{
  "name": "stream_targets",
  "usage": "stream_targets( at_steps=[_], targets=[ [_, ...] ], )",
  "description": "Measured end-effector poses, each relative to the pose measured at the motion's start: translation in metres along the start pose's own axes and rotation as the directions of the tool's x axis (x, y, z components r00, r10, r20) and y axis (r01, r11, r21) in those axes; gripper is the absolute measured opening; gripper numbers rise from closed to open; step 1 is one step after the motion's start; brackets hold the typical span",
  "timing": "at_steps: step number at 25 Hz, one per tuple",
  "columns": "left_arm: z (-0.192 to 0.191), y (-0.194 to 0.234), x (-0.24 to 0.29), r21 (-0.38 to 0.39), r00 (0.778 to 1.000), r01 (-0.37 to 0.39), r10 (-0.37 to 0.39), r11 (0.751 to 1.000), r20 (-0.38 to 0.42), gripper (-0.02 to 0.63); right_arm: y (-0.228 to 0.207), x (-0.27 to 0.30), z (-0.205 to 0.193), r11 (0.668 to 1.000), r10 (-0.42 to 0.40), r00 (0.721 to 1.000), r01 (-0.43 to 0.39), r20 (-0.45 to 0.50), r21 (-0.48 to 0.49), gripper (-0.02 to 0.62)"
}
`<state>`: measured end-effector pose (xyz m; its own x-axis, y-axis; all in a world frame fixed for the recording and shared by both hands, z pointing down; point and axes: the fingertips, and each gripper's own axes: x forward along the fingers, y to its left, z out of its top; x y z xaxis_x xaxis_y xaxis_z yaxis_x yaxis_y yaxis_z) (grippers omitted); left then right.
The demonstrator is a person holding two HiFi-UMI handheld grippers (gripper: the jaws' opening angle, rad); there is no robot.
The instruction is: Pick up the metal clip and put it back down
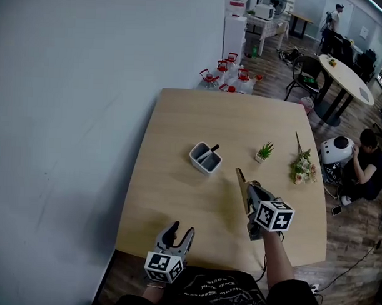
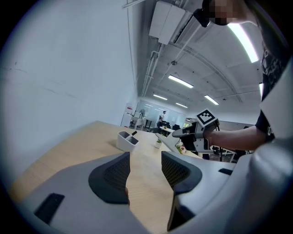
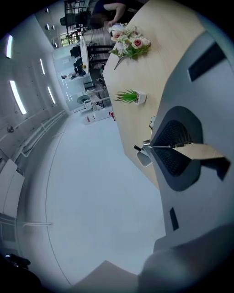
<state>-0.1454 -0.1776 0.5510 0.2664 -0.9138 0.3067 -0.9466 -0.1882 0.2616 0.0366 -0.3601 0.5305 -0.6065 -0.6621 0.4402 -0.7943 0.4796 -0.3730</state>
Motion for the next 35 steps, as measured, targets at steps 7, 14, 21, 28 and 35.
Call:
stream_targets(
  at_steps=[7,14,21,28,35],
  targets=[
    [0.011,-0.03,0.011,0.044,0.995,0.094,-0.095,0.995,0.025,0.216,0.017,-0.061,0.017,0.999,-0.029,0.991,0.032,0.133,-0.018,0.019],
    [0.024,-0.051,0.015,0.09,0.985,0.156,-0.162,0.984,0.061,0.216,0.024,-0.119,0.007,0.994,-0.09,0.973,0.1,0.214,-0.033,0.018],
    [0.028,-0.069,0.016,0.119,0.975,0.205,-0.214,0.972,0.067,0.216,0.021,-0.17,-0.025,0.984,-0.175,0.953,0.174,0.249,0.028,0.02],
    [0.021,-0.071,0.014,0.133,0.972,0.223,-0.23,0.966,0.045,0.216,0.024,-0.181,-0.06,0.977,-0.211,0.955,0.198,0.208,0.081,0.02],
    [0.021,-0.076,0.019,0.14,0.97,0.233,-0.24,0.962,0.038,0.216,0.027,-0.181,-0.063,0.977,-0.21,0.958,0.201,0.194,0.065,0.02]
  ],
)
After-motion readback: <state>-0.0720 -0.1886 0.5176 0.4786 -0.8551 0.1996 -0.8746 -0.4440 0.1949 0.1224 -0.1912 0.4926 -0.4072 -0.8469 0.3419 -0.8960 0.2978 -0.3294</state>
